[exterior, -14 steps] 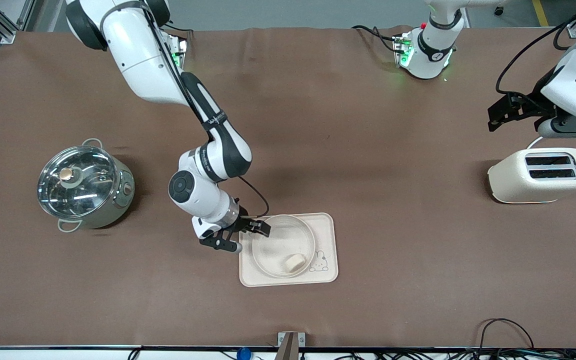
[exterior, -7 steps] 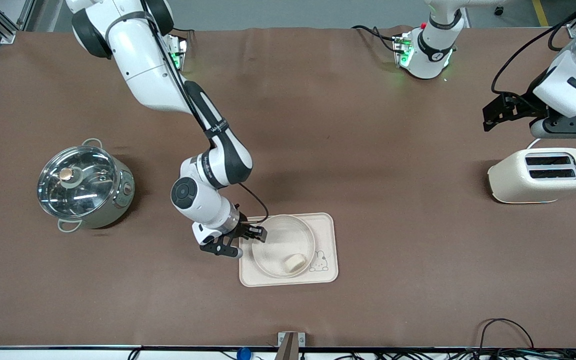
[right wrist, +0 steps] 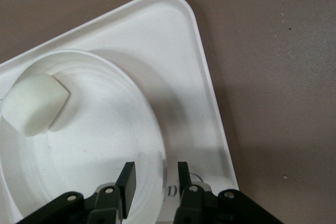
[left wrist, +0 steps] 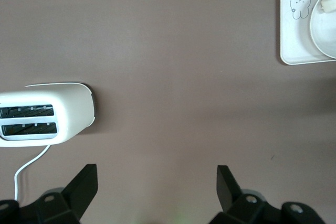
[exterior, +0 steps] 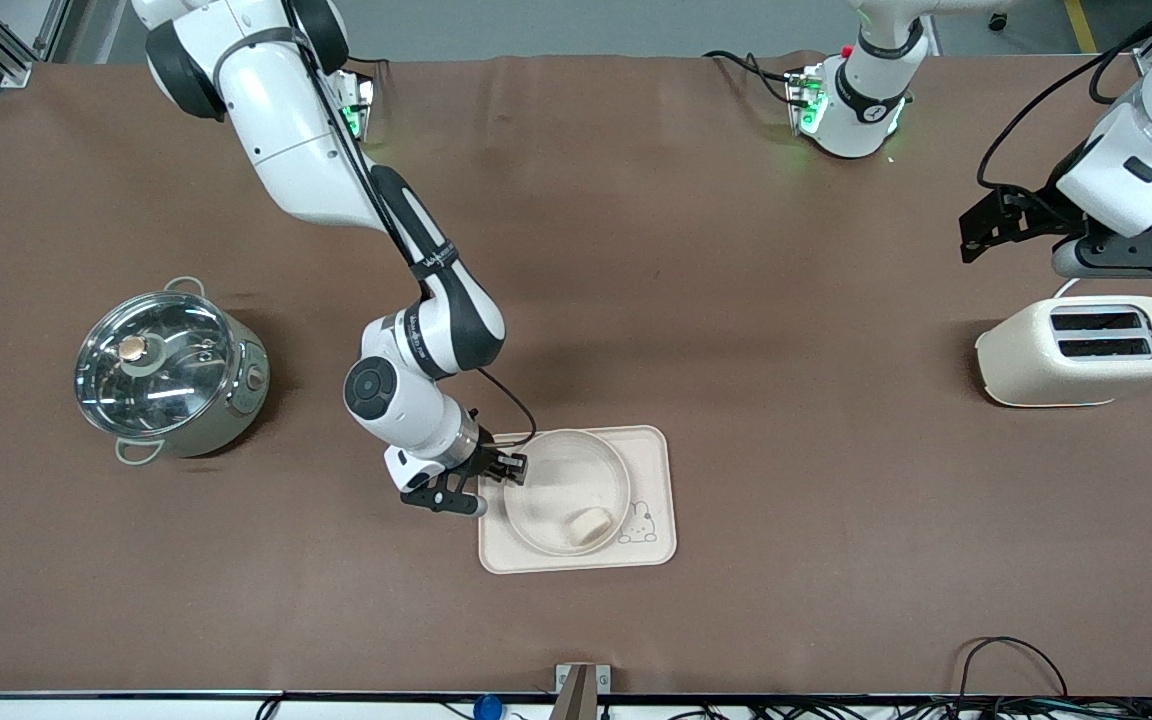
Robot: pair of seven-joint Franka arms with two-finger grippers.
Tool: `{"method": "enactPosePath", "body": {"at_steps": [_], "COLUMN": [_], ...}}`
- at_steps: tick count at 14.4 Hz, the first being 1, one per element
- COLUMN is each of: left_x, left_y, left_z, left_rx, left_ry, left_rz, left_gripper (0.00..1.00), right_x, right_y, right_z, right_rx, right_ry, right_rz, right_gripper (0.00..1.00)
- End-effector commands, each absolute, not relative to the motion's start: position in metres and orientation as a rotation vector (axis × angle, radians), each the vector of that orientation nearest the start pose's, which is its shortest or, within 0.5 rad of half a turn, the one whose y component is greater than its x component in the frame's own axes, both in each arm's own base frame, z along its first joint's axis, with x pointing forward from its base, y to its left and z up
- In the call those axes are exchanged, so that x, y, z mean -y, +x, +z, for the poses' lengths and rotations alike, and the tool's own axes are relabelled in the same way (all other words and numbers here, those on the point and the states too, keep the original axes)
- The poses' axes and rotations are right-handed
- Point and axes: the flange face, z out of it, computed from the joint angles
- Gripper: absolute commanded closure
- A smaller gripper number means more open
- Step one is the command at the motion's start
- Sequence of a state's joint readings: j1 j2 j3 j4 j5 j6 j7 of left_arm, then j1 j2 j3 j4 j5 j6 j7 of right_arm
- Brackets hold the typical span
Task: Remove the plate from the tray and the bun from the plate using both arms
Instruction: 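Close the right gripper on the bowl rim, then lift the bowl off the tray with the right gripper while the left gripper approaches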
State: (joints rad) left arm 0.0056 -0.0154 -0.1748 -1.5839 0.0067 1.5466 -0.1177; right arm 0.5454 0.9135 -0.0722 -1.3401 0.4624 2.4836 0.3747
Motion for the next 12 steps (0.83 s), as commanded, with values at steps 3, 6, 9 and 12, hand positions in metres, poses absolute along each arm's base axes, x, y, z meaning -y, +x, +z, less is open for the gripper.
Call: {"method": "enactPosePath", "body": {"at_steps": [3,6,9,12], "left_x": [0.094,0.096,0.096,0.096], "left_y": [0.540,0.540,0.540,0.540], "left_z": [0.624,0.623,0.623,0.623], "left_rx": [-0.086,-0.093,-0.093,-0.093], "left_ry": [-3.119,-3.119,-3.119,-3.119], "left_rz": [0.029,0.032,0.032,0.032], "left_gripper": [0.00,0.00,0.00,0.00], "right_x": [-0.358,-0.358,-0.353,-0.345], "right_y": [0.675,0.676,0.676,0.667], "right_z": [0.187,0.189,0.201,0.238], "right_rx": [-0.246,-0.251,-0.247,-0.238], "right_ry": [-2.794,-2.790,-2.787,-2.767], "right_rz": [-0.179,-0.181,-0.188,-0.182], "right_gripper": [0.75,0.98,1.00,1.00]}}
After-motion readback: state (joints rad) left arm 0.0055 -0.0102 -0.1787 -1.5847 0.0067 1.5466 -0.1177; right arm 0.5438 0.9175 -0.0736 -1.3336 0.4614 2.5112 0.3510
